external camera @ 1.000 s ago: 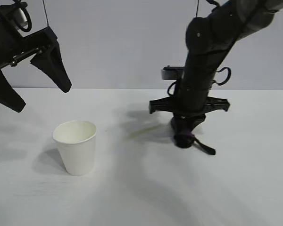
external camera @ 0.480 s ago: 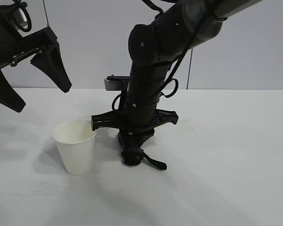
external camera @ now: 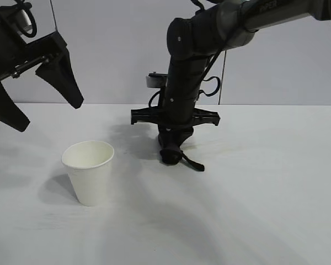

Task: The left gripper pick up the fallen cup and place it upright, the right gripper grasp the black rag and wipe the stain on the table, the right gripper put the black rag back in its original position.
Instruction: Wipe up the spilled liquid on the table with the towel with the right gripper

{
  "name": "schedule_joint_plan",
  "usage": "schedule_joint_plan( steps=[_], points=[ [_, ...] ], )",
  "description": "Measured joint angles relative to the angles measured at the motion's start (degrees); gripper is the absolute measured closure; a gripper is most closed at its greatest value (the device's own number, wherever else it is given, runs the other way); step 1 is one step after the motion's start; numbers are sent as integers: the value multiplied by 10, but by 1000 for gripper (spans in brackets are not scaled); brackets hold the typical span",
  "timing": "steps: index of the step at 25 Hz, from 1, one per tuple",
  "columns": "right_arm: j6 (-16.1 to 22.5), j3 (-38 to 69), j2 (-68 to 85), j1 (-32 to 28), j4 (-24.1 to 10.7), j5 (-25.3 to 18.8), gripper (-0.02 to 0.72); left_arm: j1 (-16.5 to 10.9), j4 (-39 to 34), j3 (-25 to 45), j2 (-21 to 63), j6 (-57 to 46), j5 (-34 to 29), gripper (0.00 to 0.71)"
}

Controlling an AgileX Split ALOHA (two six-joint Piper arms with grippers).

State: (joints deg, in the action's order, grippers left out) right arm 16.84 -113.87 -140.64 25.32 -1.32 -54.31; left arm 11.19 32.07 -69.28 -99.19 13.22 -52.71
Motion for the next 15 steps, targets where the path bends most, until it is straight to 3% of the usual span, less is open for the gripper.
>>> schedule_joint_plan(
  steps=[9, 15],
  points=[
    [-10, 45, 27, -61, -48, -25, 590, 0, 0, 0, 0, 0, 1, 17],
    [-15, 172, 90, -101, -64, 44, 590, 0, 0, 0, 0, 0, 5, 17]
  ],
)
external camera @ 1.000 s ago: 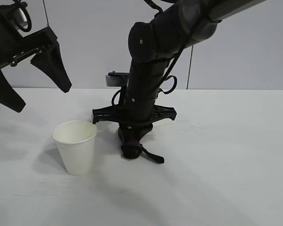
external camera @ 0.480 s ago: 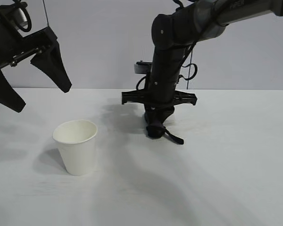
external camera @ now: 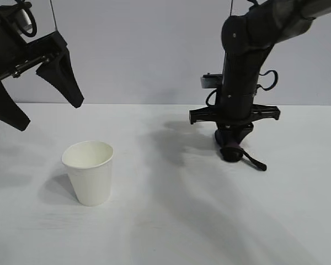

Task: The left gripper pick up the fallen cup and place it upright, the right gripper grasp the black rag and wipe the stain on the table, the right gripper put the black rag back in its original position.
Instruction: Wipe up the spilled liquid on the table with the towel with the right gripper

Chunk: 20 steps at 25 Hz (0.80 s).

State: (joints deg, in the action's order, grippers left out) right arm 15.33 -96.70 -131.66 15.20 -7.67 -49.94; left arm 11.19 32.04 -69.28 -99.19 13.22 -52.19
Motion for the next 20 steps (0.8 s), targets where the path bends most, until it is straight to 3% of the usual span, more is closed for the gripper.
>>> schedule_joint_plan(
  steps=[8, 16, 18, 20],
  points=[
    [0, 161, 84, 3, -1, 99, 590, 0, 0, -1, 0, 0, 0, 17],
    [23, 254, 143, 49, 31, 102, 588, 0, 0, -2, 0, 0, -18, 17],
    [31, 266, 151, 51, 37, 91, 500, 0, 0, -2, 0, 0, -21, 17],
    [32, 273, 160, 51, 37, 81, 271, 0, 0, -2, 0, 0, -21, 17]
  ],
)
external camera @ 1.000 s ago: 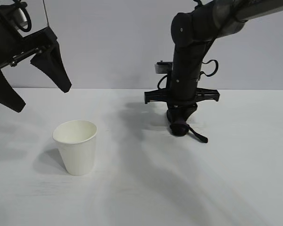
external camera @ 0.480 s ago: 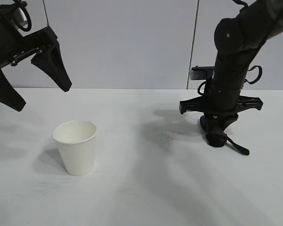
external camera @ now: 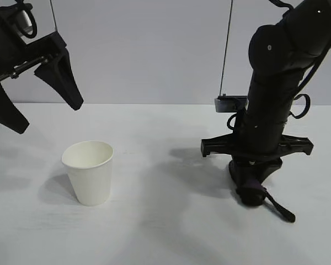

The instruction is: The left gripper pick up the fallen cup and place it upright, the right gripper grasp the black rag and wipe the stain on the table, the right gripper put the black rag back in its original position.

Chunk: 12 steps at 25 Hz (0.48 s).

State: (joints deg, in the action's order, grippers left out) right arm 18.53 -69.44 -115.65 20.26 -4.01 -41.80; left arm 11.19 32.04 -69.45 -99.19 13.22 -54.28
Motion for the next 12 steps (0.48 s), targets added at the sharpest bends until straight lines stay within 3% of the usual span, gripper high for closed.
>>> schedule_joint_plan(
  steps=[2, 3, 7, 12],
  points=[
    [-2, 3, 15, 0, 0, -8, 126, 0, 0, 0, 0, 0, -1, 17],
    [-2, 3, 27, 0, 0, -9, 97, 0, 0, 0, 0, 0, -1, 17],
    [-1, 3, 90, 0, 13, -10, 71, 0, 1, 0, 0, 0, -2, 17],
    [-7, 3, 175, -1, 68, -22, 71, 0, 1, 0, 0, 0, -4, 17]
  ],
)
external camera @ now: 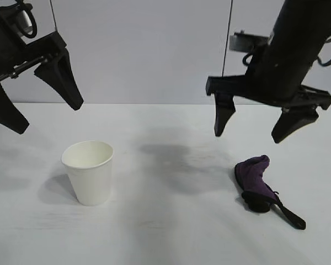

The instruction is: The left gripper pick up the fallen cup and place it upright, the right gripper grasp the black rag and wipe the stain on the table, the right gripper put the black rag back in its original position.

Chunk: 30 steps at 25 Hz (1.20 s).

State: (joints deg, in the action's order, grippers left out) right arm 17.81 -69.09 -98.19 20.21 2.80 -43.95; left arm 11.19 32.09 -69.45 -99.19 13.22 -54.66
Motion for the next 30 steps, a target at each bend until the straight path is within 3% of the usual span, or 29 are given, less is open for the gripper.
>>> schedule_joint_plan(
  steps=[4, 30],
  points=[
    [-3, 0, 38, -10, 18, -9, 71, 0, 0, 0, 0, 0, 0, 17],
    [-4, 4, 46, -21, 24, -10, 71, 0, 30, 0, 0, 0, 11, 17]
  ],
)
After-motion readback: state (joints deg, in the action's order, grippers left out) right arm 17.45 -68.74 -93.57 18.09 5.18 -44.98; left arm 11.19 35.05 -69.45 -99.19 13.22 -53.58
